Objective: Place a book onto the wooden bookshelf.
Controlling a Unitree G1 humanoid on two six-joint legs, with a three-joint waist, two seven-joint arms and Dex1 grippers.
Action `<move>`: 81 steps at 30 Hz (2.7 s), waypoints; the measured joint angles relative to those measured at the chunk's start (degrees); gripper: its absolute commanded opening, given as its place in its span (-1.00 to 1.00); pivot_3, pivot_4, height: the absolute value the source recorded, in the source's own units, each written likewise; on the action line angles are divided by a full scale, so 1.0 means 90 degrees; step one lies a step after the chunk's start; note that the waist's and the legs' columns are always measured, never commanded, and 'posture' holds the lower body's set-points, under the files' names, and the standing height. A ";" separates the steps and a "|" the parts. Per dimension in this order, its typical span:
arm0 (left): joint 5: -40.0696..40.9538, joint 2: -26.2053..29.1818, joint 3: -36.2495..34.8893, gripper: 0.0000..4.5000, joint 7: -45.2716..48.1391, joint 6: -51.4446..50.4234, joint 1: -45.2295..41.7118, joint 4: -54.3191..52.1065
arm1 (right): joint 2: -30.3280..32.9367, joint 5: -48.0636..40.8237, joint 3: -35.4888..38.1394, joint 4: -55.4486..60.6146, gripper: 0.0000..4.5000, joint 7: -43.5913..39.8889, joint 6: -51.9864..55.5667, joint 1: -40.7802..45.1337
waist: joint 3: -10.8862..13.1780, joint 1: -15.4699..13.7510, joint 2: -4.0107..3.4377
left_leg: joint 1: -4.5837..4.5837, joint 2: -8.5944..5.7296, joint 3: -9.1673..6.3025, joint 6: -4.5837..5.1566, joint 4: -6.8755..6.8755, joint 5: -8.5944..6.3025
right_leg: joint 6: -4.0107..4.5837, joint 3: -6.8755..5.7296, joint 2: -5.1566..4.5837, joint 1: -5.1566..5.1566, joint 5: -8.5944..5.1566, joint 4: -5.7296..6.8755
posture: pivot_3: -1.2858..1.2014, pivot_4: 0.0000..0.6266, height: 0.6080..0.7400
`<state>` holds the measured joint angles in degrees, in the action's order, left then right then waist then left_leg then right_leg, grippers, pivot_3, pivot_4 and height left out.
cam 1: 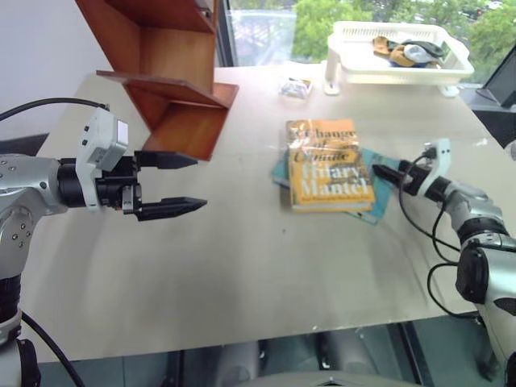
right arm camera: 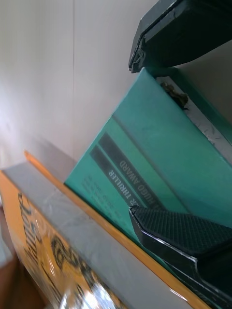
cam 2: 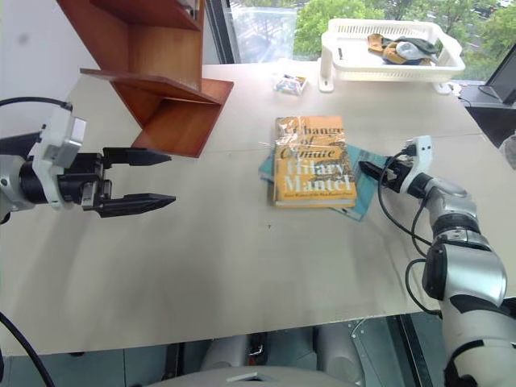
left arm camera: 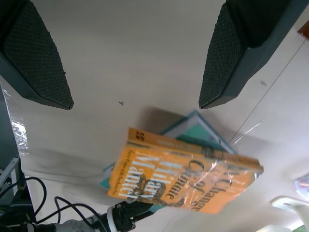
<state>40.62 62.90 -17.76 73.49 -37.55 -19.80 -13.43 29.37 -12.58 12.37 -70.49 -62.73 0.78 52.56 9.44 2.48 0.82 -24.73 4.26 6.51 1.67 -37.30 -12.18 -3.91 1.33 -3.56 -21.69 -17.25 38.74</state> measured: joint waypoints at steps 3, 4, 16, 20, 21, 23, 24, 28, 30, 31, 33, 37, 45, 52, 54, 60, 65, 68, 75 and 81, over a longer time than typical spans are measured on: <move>-0.0001 0.0018 0.0000 0.97 -0.0001 0.0000 0.0006 -0.0018 | -0.0108 0.0089 -0.0115 0.0149 1.00 -0.0368 -0.0181 -0.0074 | 0.0000 0.0009 0.0000 | 0.0001 0.0001 -0.0001 0.0000 0.0000 0.0000 | 0.0000 -0.0001 0.0001 0.0000 0.0000 0.0001 | 0.03 -0.52 1.00; -0.0001 0.0030 -0.0001 0.97 -0.0001 0.0000 0.0016 -0.0022 | -0.0148 0.0092 -0.0135 0.0199 1.00 -0.0415 -0.0183 -0.0093 | -0.0001 0.0009 0.0001 | 0.0002 0.0002 0.0000 0.0000 0.0000 0.0000 | 0.0000 -0.0001 0.0001 0.0000 0.0000 0.0002 | 0.03 -0.52 1.00; 0.0001 0.0038 -0.0026 0.97 -0.0101 -0.0047 0.0363 -0.0198 | -0.0640 -0.0219 -0.0312 0.2905 1.00 -0.0582 0.0682 -0.1506 | -0.0004 -0.0015 0.0007 | 0.0004 0.0005 -0.0005 -0.0002 0.0000 0.0000 | 0.0001 -0.0006 0.0001 0.0001 0.0000 0.0009 | 0.03 -0.52 1.00; 0.0007 0.0034 -0.0039 0.97 -0.0136 -0.0054 0.0413 -0.0212 | -0.0668 -0.0487 -0.0478 0.4446 1.00 -0.0390 0.1536 -0.2296 | -0.0004 -0.0027 0.0007 | 0.0003 0.0004 -0.0004 -0.0002 -0.0001 0.0000 | 0.0000 -0.0005 0.0001 0.0001 0.0000 0.0010 | 0.03 -0.52 1.00; 0.0008 0.0034 -0.0038 0.97 -0.0138 -0.0054 0.0413 -0.0212 | -0.0669 -0.0530 -0.0504 0.4741 1.00 -0.0304 0.1670 -0.2444 | -0.0005 -0.0028 0.0007 | 0.0004 0.0004 -0.0004 -0.0002 -0.0001 0.0000 | 0.0001 -0.0006 0.0001 0.0001 0.0000 0.0009 | 0.03 -0.52 1.00; 0.0007 0.0034 -0.0026 0.97 -0.0136 -0.0053 0.0403 -0.0211 | -0.0673 -0.0622 -0.0520 0.5152 1.00 -0.0073 0.1861 -0.2636 | -0.0004 -0.0025 0.0006 | 0.0004 0.0004 -0.0003 -0.0002 0.0000 0.0000 | 0.0000 -0.0005 0.0000 0.0000 0.0000 0.0011 | 0.03 -0.52 1.00; 0.0007 0.0033 -0.0015 0.97 -0.0132 -0.0052 0.0393 -0.0208 | -0.0668 -0.0638 -0.0520 0.5248 1.00 0.0014 0.1886 -0.2671 | -0.0004 -0.0027 0.0006 | 0.0004 0.0003 -0.0003 -0.0001 -0.0001 0.0000 | 0.0000 -0.0005 0.0000 -0.0001 0.0000 0.0012 | 0.03 -0.52 1.00; 0.0004 0.0032 0.0041 0.97 -0.0113 -0.0034 0.0245 -0.0184 | -0.0519 -0.0673 -0.0411 0.5285 1.00 0.0351 0.1812 -0.2646 | -0.0001 -0.0038 0.0003 | 0.0002 0.0001 -0.0004 -0.0001 -0.0001 -0.0001 | 0.0000 -0.0005 -0.0001 -0.0002 0.0000 0.0012 | 0.03 -0.52 1.00; 0.0000 0.0031 0.0067 0.97 -0.0100 -0.0016 0.0195 -0.0165 | -0.0323 -0.0759 -0.0258 0.5287 1.00 0.0351 0.1665 -0.2599 | 0.0001 -0.0055 0.0003 | 0.0000 0.0000 -0.0003 -0.0001 0.0000 -0.0001 | 0.0000 -0.0005 -0.0001 -0.0003 0.0000 0.0010 | 0.03 -0.52 1.00; 0.0000 0.0031 0.0090 0.97 -0.0088 -0.0005 0.0177 -0.0153 | -0.0237 -0.0855 -0.0154 0.5301 1.00 0.0328 0.1618 -0.2577 | 0.0001 -0.0059 0.0003 | 0.0000 0.0001 -0.0004 -0.0001 0.0000 -0.0001 | 0.0000 -0.0005 0.0000 -0.0002 0.0000 0.0009 | 0.03 -0.52 1.00; -0.0002 0.0031 0.0147 0.97 -0.0074 0.0025 0.0159 -0.0123 | -0.0099 -0.1221 0.0077 0.5482 1.00 0.0146 0.1689 -0.2576 | 0.0002 -0.0060 0.0003 | -0.0001 0.0001 -0.0004 -0.0001 0.0000 0.0000 | 0.0000 -0.0005 0.0000 -0.0003 0.0000 0.0010 | 0.03 -0.52 1.00; -0.0008 0.0028 0.0275 0.97 -0.0052 0.0053 0.0126 -0.0106 | 0.0359 -0.1594 0.0089 0.6076 1.00 -0.0676 0.1494 -0.2797 | 0.0002 -0.0062 0.0003 | -0.0001 0.0001 -0.0004 0.0001 0.0001 -0.0001 | 0.0000 -0.0005 0.0001 -0.0002 -0.0001 0.0008 | 0.03 -0.52 1.00; -0.0094 0.0020 0.0300 0.97 -0.0005 0.0108 0.0109 -0.0017 | 0.0985 -0.0614 -0.1222 0.6453 1.00 -0.1581 0.0474 -0.3321 | 0.0004 -0.0014 0.0004 | 0.0005 0.0003 -0.0006 0.0009 -0.0002 -0.0006 | -0.0001 -0.0002 0.0004 -0.0003 -0.0001 0.0016 | 0.03 -0.52 1.00; -0.0129 0.0019 0.0297 0.97 -0.0001 0.0143 0.0137 -0.0005 | 0.0410 -0.0217 -0.2118 0.6256 1.00 -0.1586 0.0322 -0.2567 | 0.0007 -0.0043 0.0007 | -0.0001 0.0003 -0.0005 0.0000 -0.0006 0.0000 | -0.0001 -0.0004 0.0002 -0.0004 -0.0001 0.0014 | 0.03 -0.52 1.00; -0.0130 0.0022 0.0277 0.97 0.0001 0.0153 0.0231 -0.0006 | 0.0243 -0.0178 -0.2294 0.6031 1.00 -0.1625 0.0303 -0.2313 | 0.0007 -0.0048 0.0007 | 0.0000 0.0003 -0.0006 -0.0001 -0.0006 0.0000 | 0.0000 -0.0005 0.0003 -0.0004 -0.0001 0.0014 | 0.03 -0.52 1.00; -0.0128 0.0028 0.0235 0.97 -0.0042 0.0148 0.0471 -0.0080 | -0.0216 -0.0067 -0.2640 0.5289 1.00 -0.1876 0.0157 -0.1691 | 0.0008 -0.0063 0.0009 | -0.0002 0.0003 -0.0005 -0.0001 -0.0006 0.0000 | 0.0000 -0.0007 0.0001 -0.0004 -0.0001 0.0012 | 0.03 -0.52 1.00; -0.0117 0.0028 0.0073 0.97 -0.0155 0.0080 0.0668 -0.0210 | -0.0542 0.0101 -0.2812 0.4775 1.00 -0.2008 -0.0135 -0.1320 | 0.0009 -0.0054 0.0011 | -0.0001 0.0003 -0.0006 -0.0001 -0.0006 0.0000 | 0.0000 -0.0008 0.0002 -0.0005 -0.0001 0.0014 | 0.03 -0.52 1.00; -0.0109 0.0026 0.0004 0.97 -0.0223 0.0049 0.0755 -0.0234 | -0.0682 0.0156 -0.2827 0.4517 1.00 -0.2019 -0.0292 -0.1189 | 0.0010 -0.0046 0.0010 | -0.0001 0.0004 -0.0006 -0.0001 -0.0006 0.0000 | 0.0000 -0.0008 0.0002 -0.0005 -0.0001 0.0014 | 0.03 -0.52 1.00; -0.0100 -0.0149 -0.0008 0.97 -0.0336 0.0039 0.0804 0.0021 | -0.0599 0.0163 -0.2746 0.4473 1.00 -0.2022 -0.0599 -0.1185 | 0.0011 -0.0063 0.0009 | -0.0001 0.0003 -0.0008 -0.0002 -0.0006 0.0000 | 0.0000 -0.0011 0.0001 -0.0004 -0.0001 0.0016 | 0.03 -0.52 1.00; -0.0197 -0.0589 0.0238 0.97 -0.0663 -0.0188 0.0410 0.1004 | 0.0435 -0.0484 -0.2185 0.6474 1.00 -0.2109 -0.0215 -0.2292 | 0.0011 -0.0196 0.0009 | -0.0003 0.0003 -0.0008 -0.0001 -0.0006 0.0000 | 0.0000 -0.0014 -0.0001 -0.0003 -0.0001 0.0010 | 0.03 -0.52 1.00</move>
<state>38.85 57.60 -15.62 67.52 -39.24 -16.12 -4.39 33.29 -16.94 -7.29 -12.23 -81.71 -1.15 31.93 9.54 0.71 0.91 -24.76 4.29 6.44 1.66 -37.35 -12.18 -3.91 1.21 -3.58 -21.73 -17.26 38.83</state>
